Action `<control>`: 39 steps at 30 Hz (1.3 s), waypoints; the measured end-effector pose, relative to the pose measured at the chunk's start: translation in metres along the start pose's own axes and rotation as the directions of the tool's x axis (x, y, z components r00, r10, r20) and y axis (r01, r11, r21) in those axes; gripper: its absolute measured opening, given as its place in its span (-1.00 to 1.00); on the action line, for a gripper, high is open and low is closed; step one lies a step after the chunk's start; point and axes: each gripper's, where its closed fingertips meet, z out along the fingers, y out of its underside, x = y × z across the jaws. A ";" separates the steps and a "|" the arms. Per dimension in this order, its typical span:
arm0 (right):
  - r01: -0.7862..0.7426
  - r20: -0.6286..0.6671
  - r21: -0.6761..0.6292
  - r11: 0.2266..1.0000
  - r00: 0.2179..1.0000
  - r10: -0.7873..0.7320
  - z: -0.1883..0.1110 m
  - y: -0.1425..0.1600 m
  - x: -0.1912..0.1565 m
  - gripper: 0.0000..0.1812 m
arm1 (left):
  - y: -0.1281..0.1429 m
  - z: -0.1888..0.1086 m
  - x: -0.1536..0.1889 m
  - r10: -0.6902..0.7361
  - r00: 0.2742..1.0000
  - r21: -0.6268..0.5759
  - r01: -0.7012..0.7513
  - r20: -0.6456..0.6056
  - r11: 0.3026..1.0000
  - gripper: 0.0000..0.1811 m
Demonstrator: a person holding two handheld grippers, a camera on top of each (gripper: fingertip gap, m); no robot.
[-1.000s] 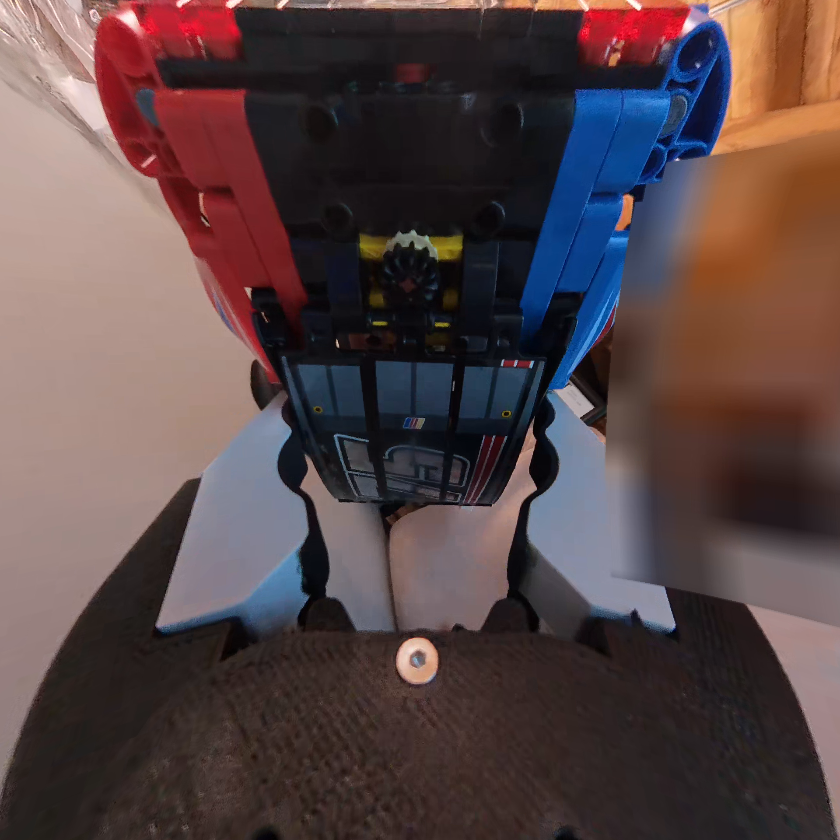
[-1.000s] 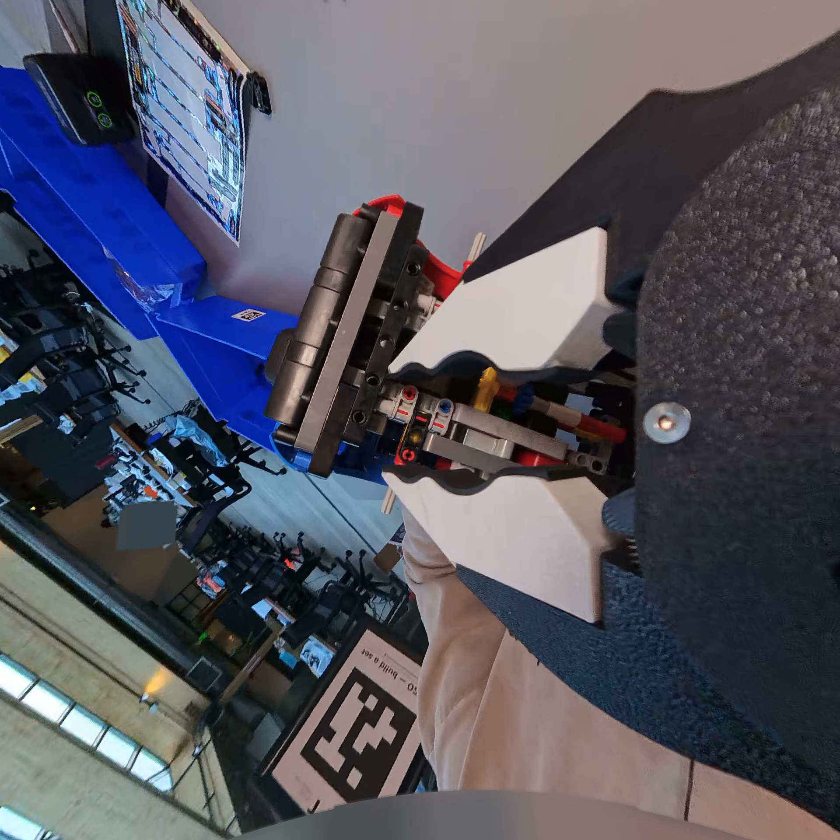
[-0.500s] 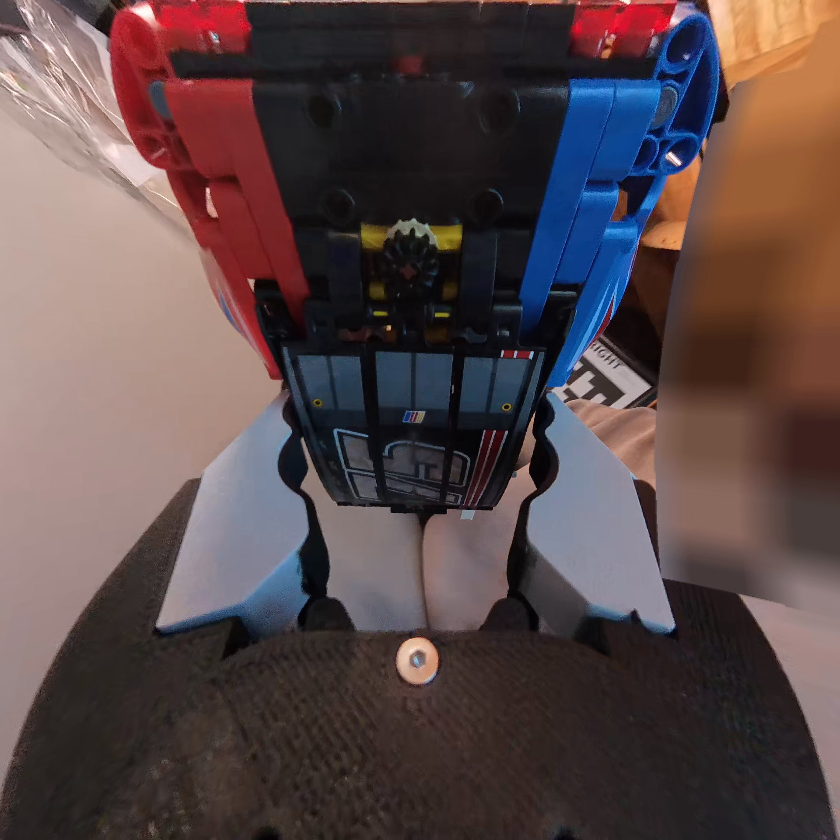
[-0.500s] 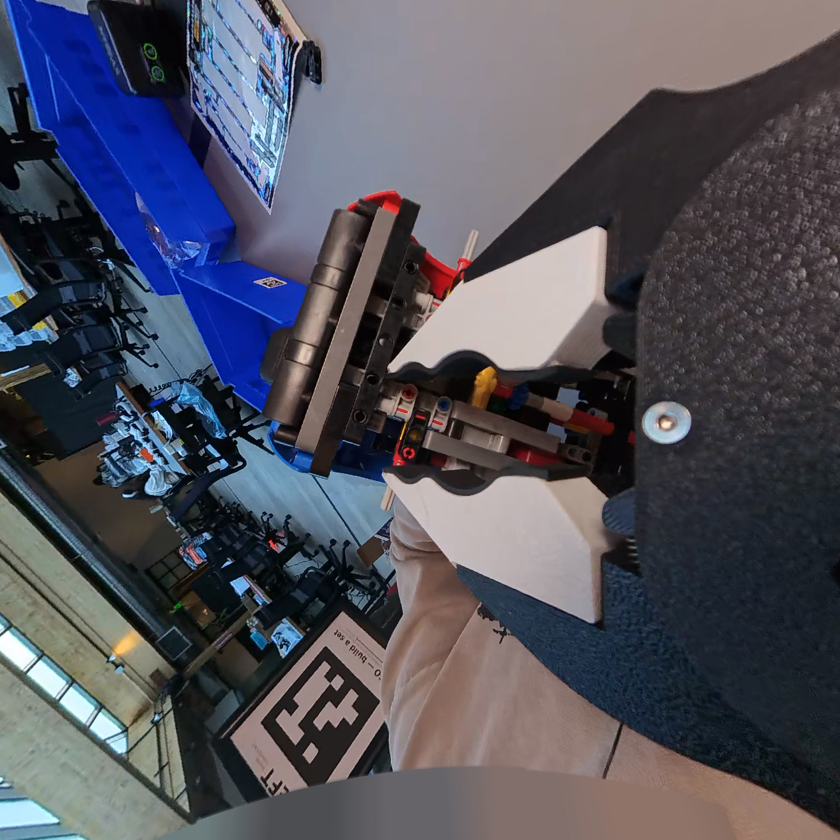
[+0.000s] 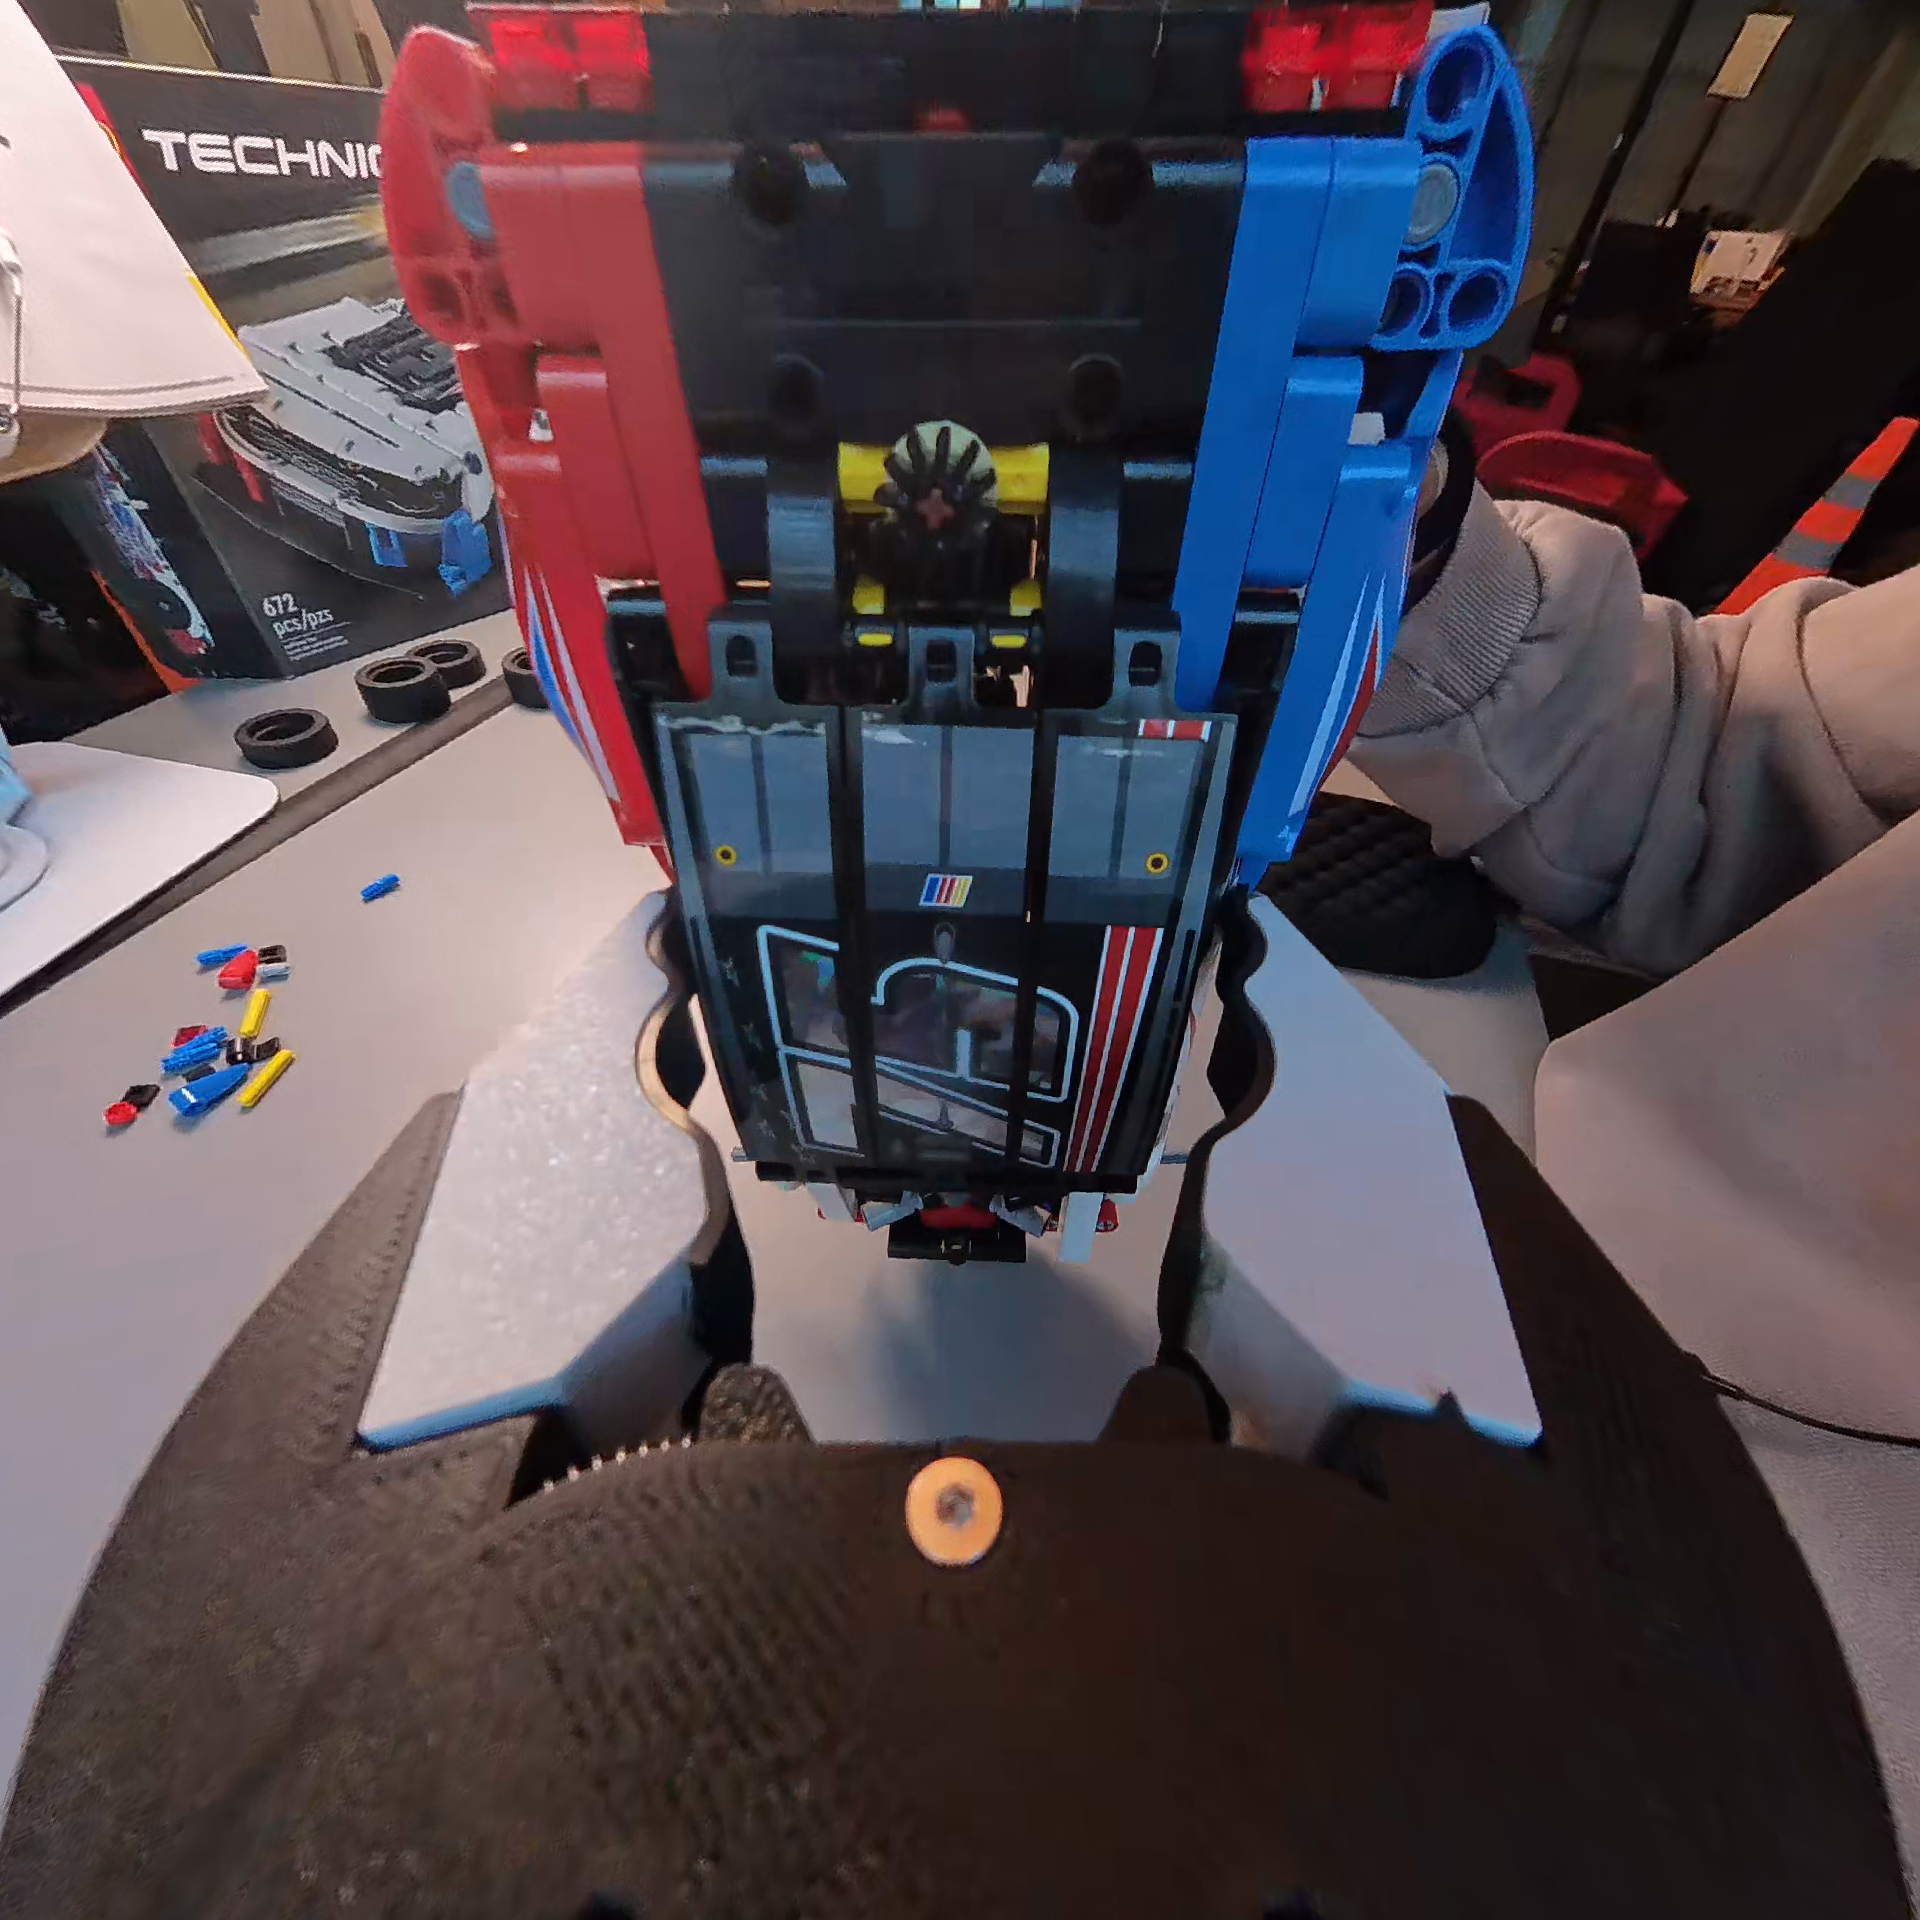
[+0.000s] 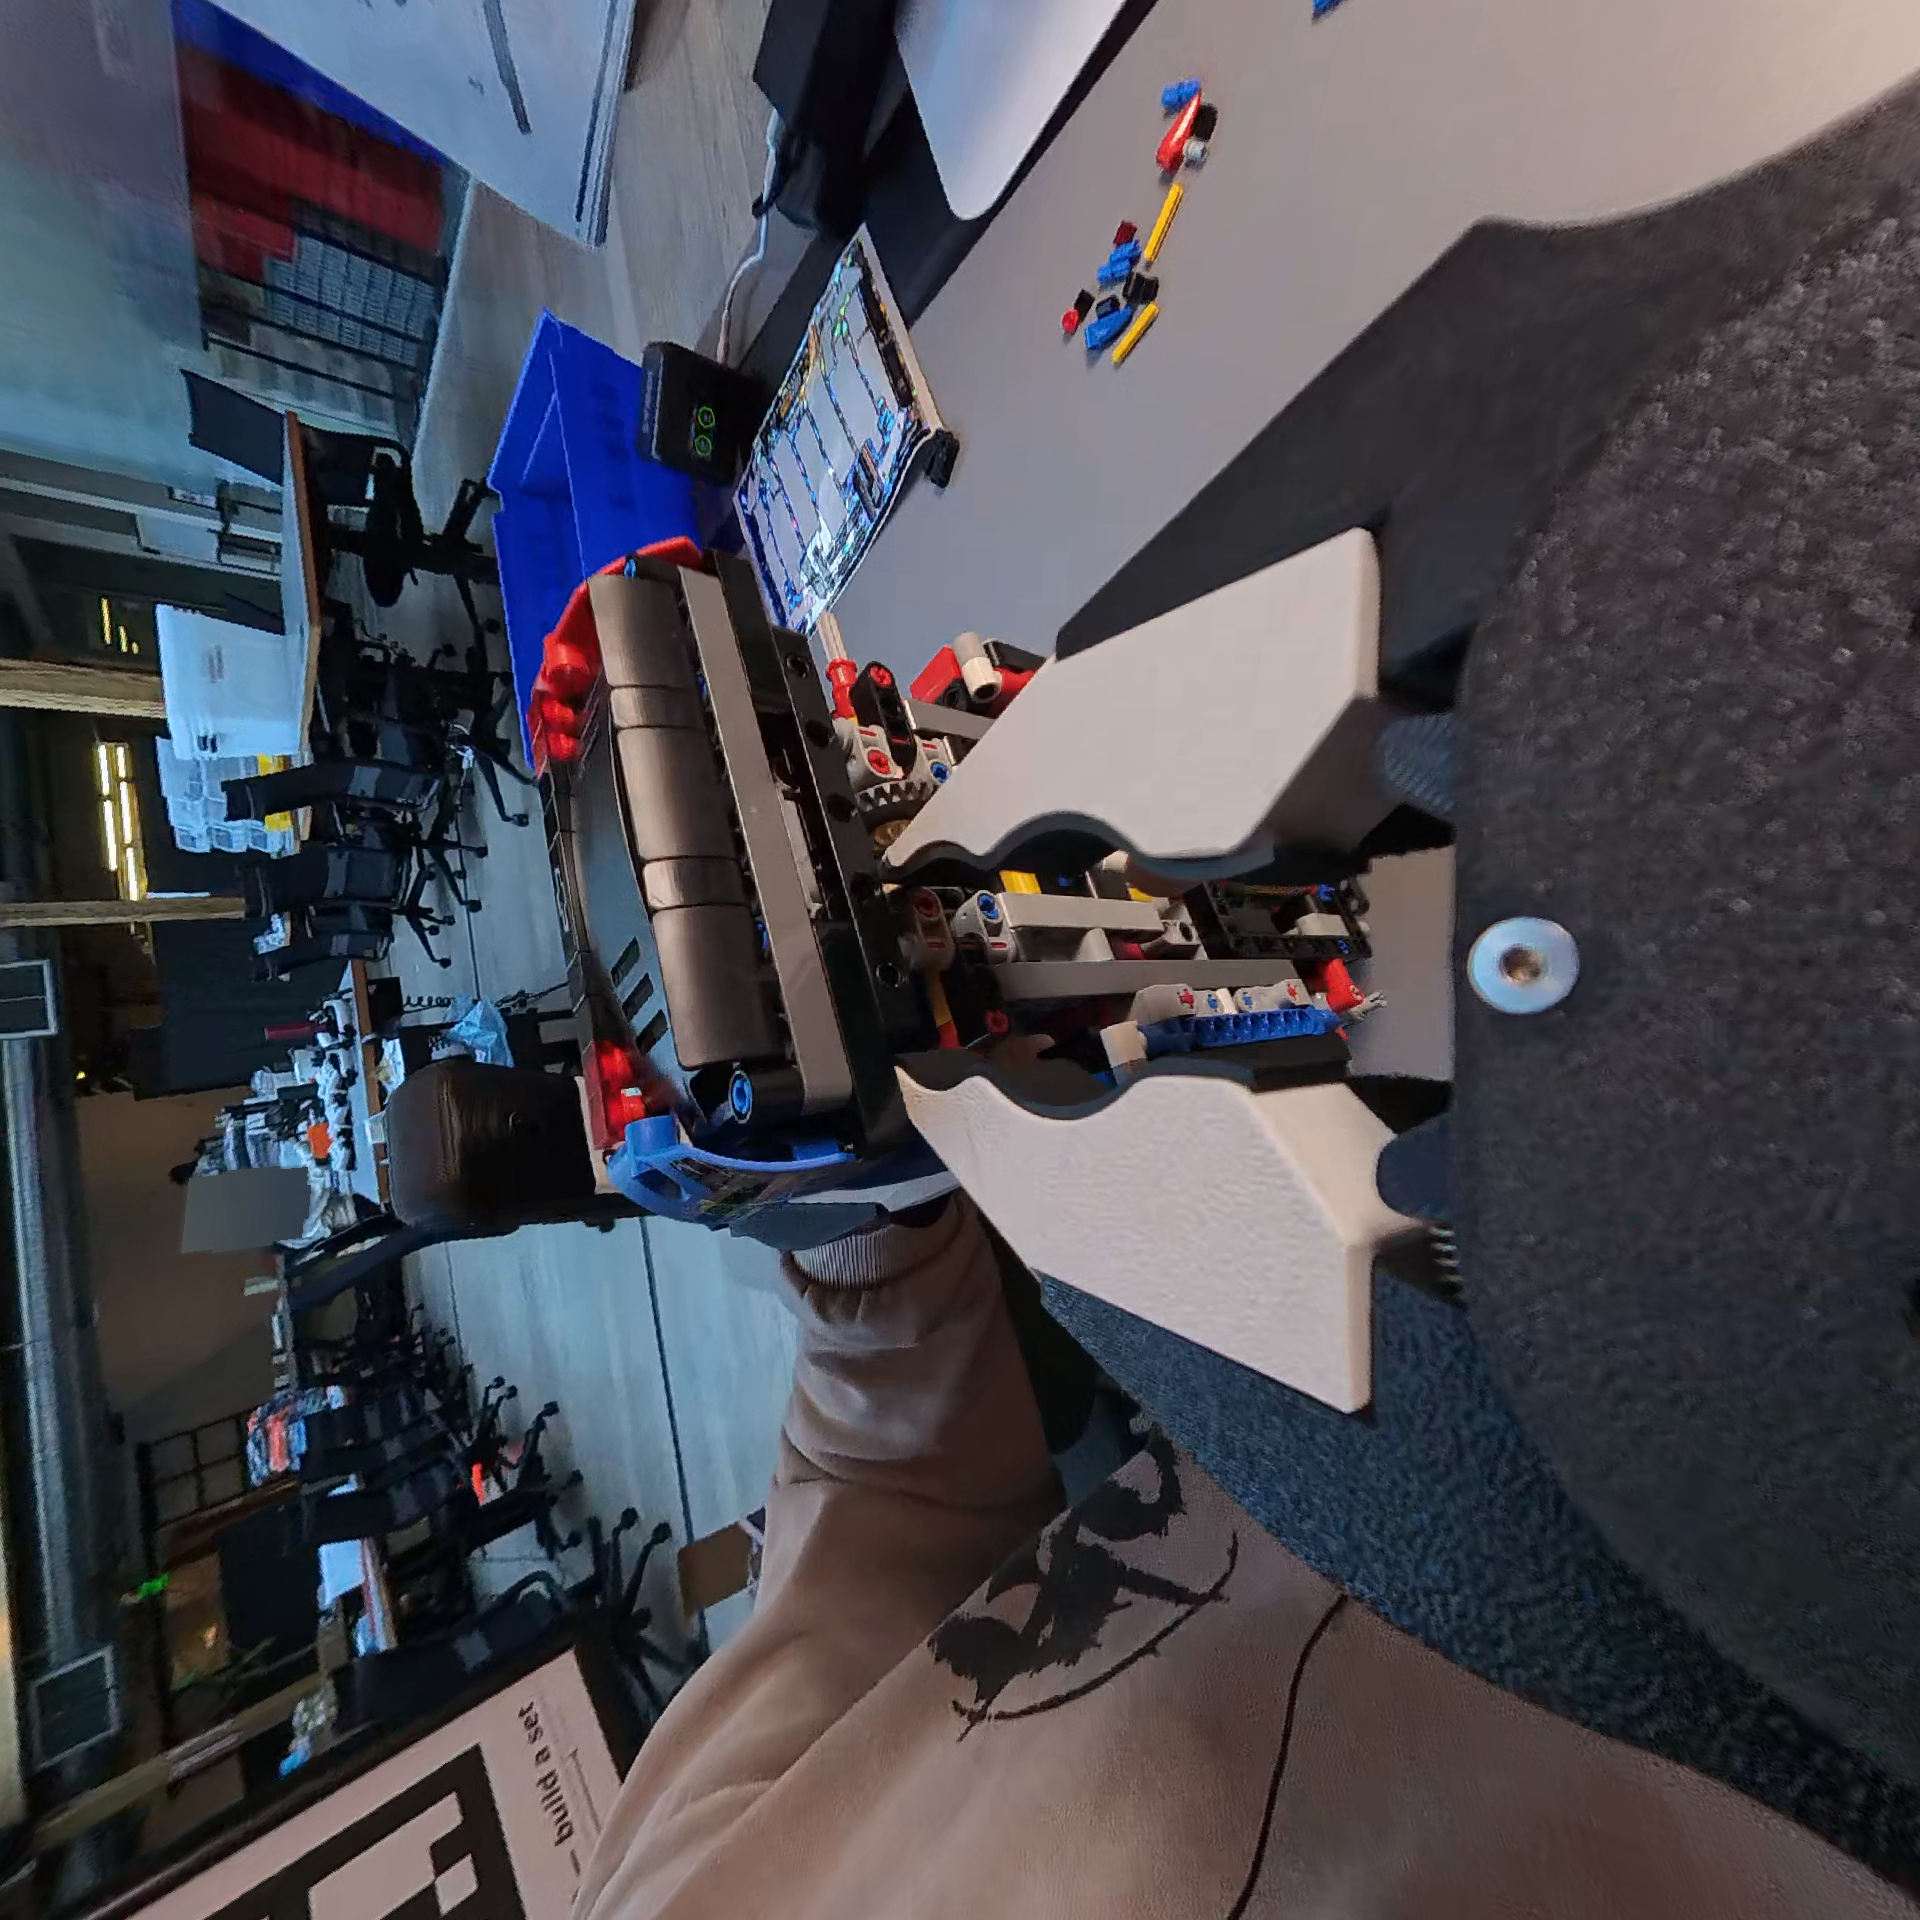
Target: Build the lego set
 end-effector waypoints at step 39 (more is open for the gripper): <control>0.244 -0.014 0.195 0.950 0.969 -0.246 -0.039 0.037 -0.021 -0.70 | 0.010 0.016 0.023 0.343 0.933 -0.029 -0.342 0.105 0.939 0.08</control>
